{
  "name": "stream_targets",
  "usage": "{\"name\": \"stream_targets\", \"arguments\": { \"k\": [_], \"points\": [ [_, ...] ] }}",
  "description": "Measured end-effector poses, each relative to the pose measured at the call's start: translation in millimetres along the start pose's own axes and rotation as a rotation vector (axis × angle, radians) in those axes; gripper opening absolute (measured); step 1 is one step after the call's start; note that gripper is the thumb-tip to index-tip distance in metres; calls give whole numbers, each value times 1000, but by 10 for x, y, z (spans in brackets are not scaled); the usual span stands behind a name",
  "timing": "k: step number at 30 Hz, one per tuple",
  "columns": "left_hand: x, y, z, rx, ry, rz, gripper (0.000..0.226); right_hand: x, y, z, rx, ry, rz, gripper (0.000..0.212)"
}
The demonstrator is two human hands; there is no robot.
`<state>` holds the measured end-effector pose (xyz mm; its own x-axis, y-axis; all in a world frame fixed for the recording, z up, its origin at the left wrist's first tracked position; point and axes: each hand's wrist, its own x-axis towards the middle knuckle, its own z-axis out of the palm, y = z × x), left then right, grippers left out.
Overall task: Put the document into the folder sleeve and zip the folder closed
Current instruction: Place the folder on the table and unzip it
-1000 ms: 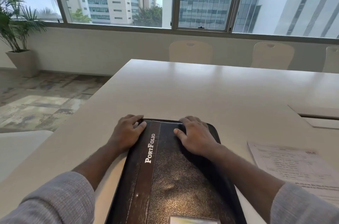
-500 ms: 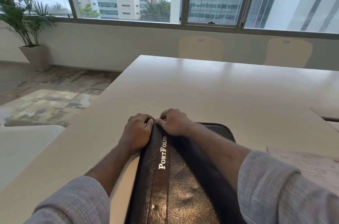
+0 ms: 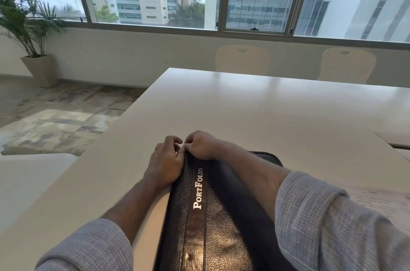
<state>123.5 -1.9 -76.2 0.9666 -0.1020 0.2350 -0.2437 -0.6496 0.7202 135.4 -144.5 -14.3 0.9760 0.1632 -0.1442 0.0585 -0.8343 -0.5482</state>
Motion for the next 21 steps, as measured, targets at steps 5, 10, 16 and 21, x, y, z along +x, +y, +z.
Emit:
{"name": "stream_targets", "arguments": {
  "k": [5, 10, 16, 21],
  "points": [
    [-2, 8, 13, 35, -5, 29, 24, 57, 48, -30, 9, 37, 36, 41],
    [4, 25, 5, 56, -10, 23, 40, 96, 4, -4, 201, 109, 113, 32],
    [0, -8, 13, -3, -32, 13, 51, 119, -117, 44, 322, 104, 217, 21],
    [23, -40, 15, -29, -22, 3, 53, 187, -228, -27, 178, 71, 272, 30]
  ]
}}
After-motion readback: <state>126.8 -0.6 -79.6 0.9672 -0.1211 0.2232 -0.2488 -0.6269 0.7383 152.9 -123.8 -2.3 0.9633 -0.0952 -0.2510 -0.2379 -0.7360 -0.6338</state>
